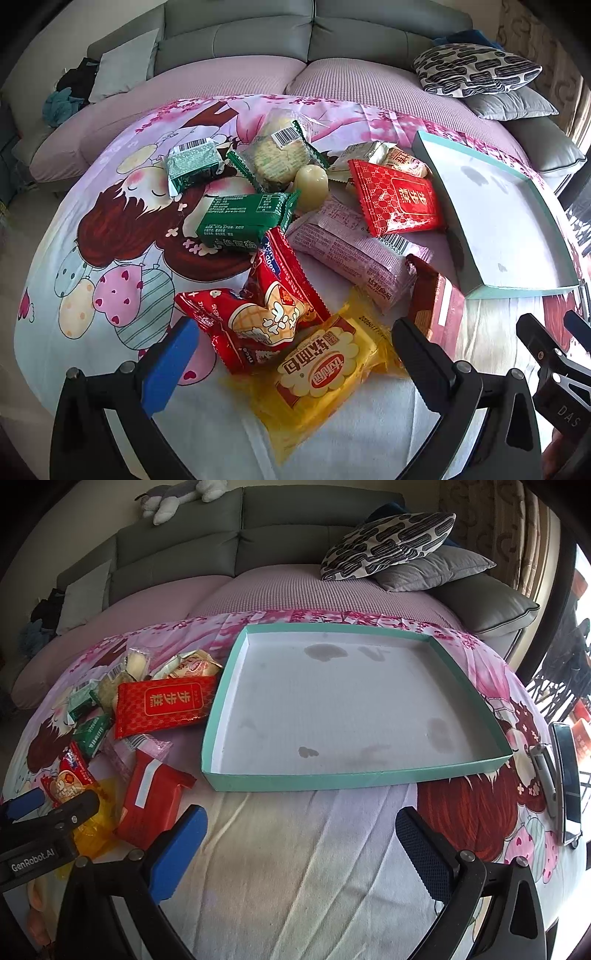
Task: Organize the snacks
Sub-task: 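Move the right gripper toward the red rectangular cake pack, then grasp the red cake pack with the right gripper while the left grasps the yellow bread bag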
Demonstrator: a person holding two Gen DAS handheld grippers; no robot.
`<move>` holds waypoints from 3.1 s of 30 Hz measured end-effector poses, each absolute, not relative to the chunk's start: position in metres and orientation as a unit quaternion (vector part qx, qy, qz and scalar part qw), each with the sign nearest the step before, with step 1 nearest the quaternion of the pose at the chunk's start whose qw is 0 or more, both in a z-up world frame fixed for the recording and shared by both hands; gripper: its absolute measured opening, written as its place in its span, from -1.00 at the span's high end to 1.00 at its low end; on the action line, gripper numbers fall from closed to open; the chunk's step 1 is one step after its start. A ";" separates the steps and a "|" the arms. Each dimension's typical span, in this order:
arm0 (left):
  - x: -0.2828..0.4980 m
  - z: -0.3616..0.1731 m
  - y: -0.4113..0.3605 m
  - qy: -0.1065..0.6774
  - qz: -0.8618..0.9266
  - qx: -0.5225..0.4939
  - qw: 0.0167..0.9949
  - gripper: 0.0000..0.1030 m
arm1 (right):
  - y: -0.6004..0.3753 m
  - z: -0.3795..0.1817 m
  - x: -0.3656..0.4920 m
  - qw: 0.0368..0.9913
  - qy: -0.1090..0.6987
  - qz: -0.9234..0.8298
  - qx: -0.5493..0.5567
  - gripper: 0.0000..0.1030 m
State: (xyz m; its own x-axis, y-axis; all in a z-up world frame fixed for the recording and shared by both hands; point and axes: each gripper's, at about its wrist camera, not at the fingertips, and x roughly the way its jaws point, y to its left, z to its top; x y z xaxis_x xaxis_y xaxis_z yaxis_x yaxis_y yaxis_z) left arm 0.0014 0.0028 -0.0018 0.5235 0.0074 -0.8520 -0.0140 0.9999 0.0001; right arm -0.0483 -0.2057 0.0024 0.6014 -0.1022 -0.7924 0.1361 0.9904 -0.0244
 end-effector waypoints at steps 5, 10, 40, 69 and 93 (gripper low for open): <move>0.001 -0.002 0.002 0.486 0.007 -0.001 0.874 -1.00 | -0.206 0.002 -0.048 0.894 0.443 -0.067 0.020 -1.00; 0.001 -0.001 0.002 0.477 0.009 0.003 0.879 -1.00 | -0.207 0.002 -0.047 0.893 0.444 -0.069 0.021 -1.00; -0.010 -0.003 0.004 0.479 -0.013 -0.015 0.878 -1.00 | -0.189 0.006 -0.042 0.887 0.448 0.025 0.112 -0.95; -0.007 -0.014 -0.007 0.530 -0.051 -0.050 0.845 -0.79 | -0.153 -0.031 -0.003 0.835 0.515 0.114 0.156 0.06; -0.036 0.030 0.015 0.493 -0.054 -0.028 0.868 -0.79 | -0.173 -0.023 -0.001 0.826 0.514 0.109 0.204 -0.16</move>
